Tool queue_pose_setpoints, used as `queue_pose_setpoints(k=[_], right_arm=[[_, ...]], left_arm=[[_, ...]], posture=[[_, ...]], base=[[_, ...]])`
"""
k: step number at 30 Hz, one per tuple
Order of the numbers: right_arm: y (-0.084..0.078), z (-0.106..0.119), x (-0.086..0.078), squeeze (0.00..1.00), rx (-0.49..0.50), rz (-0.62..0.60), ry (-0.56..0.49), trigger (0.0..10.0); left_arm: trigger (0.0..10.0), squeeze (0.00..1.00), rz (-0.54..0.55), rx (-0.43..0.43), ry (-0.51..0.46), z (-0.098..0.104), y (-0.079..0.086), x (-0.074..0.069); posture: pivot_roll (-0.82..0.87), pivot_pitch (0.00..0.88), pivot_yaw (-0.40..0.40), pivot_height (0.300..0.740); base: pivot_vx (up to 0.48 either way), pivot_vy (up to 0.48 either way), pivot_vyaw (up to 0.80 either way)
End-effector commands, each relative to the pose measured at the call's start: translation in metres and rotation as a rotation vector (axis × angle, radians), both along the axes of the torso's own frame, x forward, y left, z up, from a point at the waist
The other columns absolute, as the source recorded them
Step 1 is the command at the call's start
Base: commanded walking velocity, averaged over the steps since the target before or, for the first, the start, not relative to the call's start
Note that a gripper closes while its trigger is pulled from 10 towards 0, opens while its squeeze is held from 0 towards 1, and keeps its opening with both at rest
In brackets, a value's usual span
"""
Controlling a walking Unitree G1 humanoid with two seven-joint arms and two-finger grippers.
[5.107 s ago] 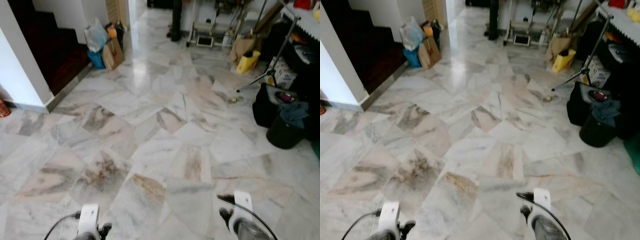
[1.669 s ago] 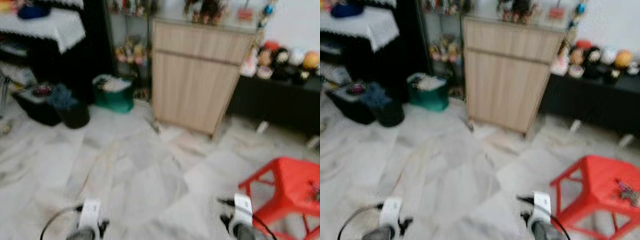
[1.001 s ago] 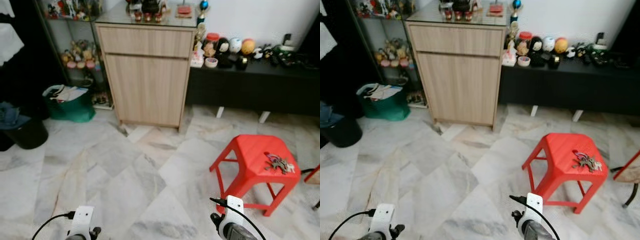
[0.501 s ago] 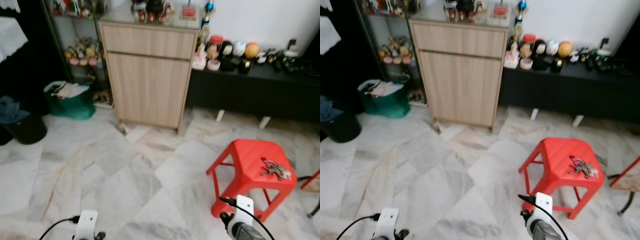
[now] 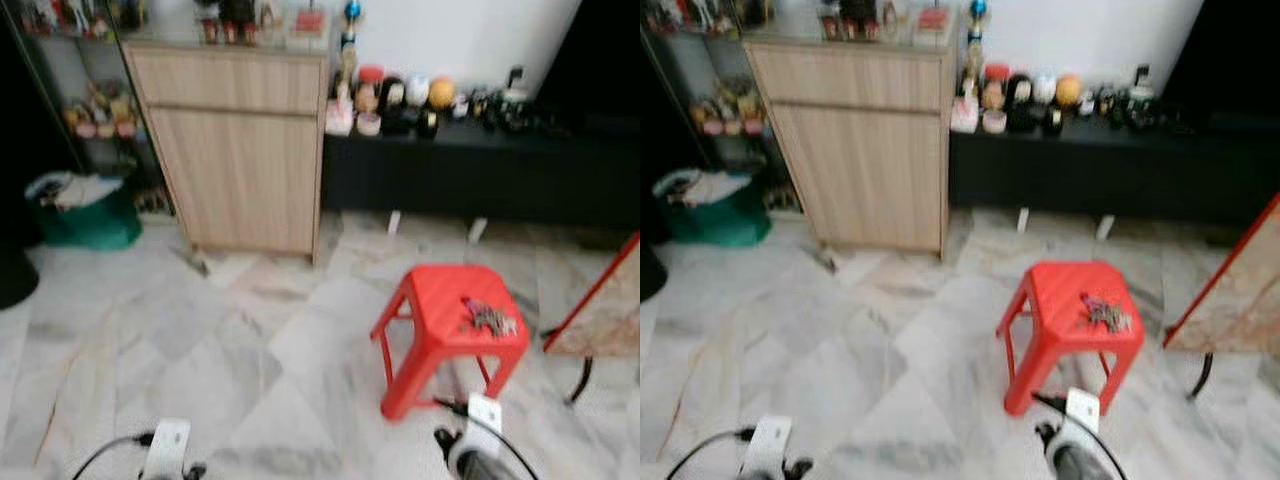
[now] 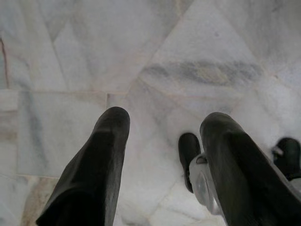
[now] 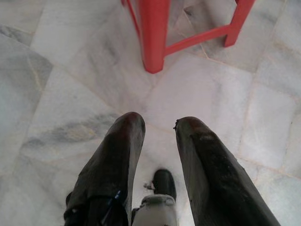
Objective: Hang keys on a hook
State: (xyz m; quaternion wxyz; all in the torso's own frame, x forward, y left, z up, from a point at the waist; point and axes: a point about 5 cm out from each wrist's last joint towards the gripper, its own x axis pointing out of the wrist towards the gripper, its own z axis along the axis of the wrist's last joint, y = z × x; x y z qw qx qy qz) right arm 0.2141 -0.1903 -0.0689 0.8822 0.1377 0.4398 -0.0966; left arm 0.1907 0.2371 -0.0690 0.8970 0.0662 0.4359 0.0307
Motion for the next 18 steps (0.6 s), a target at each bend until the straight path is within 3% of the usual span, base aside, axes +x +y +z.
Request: queue_pose_setpoints(k=[1, 4, 18], right_arm=[[-0.0056, -0.0001, -0.0016, 0.00, -0.012, -0.011, 0.001, 10.0], [-0.0058, 0.0001, -0.0015, 0.00, -0.015, 0.005, -0.001, 10.0], [-0.0076, 0.0007, -0.0009, 0.00, -0.020, 0.011, -0.001, 10.0]], left_arm=[[10.0, 0.00, -0.004, -0.014, 0.001, -0.0011, -0.0030, -0.0007], [10.0, 0.00, 0.004, -0.018, 0.000, -0.0015, -0.0035, -0.0012], [10.0, 0.00, 0.055, -0.075, -0.032, -0.0017, -0.0071, -0.0011]], posture=[[0.05, 0.000, -0.026, 0.740], [0.05, 0.000, -0.030, 0.740], [0.05, 0.000, -0.039, 0.740]], base=[[0.000, -0.281, 0.00], [0.000, -0.284, 0.00], [0.000, 0.000, 0.00]])
